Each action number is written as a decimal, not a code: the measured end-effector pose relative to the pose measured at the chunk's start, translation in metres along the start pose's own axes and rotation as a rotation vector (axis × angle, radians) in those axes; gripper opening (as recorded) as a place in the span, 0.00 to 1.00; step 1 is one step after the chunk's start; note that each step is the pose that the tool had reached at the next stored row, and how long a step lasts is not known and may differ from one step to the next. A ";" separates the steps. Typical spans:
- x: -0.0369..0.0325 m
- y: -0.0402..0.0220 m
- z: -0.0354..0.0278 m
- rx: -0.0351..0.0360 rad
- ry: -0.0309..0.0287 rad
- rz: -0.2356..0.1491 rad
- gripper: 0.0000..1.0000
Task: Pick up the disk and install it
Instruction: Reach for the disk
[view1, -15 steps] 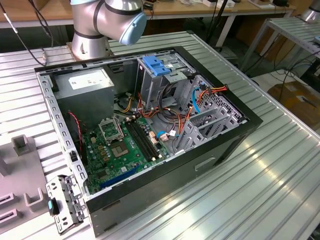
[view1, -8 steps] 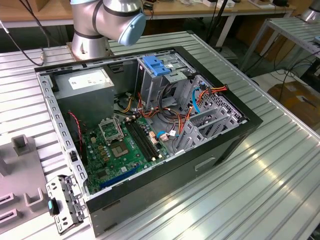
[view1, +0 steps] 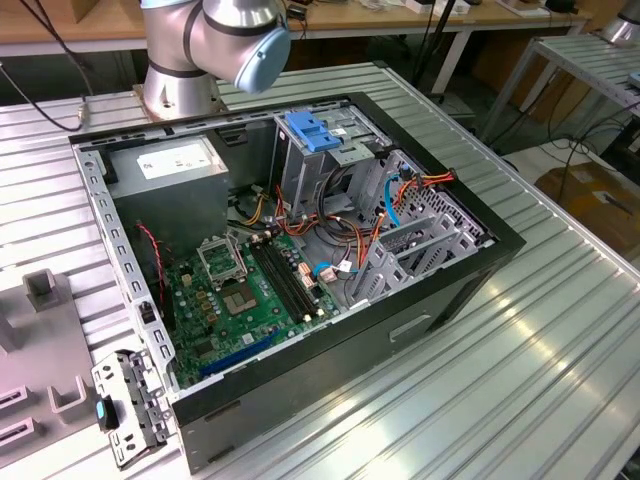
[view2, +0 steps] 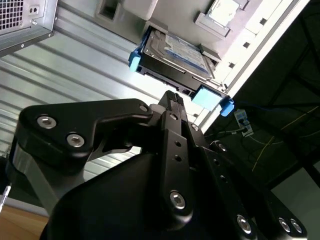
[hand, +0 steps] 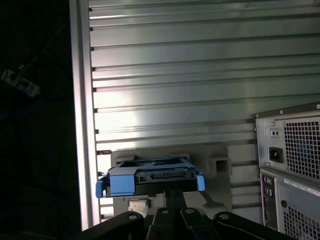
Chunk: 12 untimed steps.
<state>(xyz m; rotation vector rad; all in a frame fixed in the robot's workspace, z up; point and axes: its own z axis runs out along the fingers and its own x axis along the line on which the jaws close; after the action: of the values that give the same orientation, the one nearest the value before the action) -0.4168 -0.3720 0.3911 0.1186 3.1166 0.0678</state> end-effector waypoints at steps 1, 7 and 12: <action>0.0039 -0.0003 0.0000 0.0000 0.0004 0.000 0.11; 0.0050 -0.0004 -0.0001 0.0001 0.0005 0.000 0.11; 0.0063 -0.0005 -0.0002 0.0001 0.0005 0.000 0.11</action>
<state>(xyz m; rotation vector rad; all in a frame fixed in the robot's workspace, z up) -0.4231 -0.3720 0.3912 0.1187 3.1171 0.0677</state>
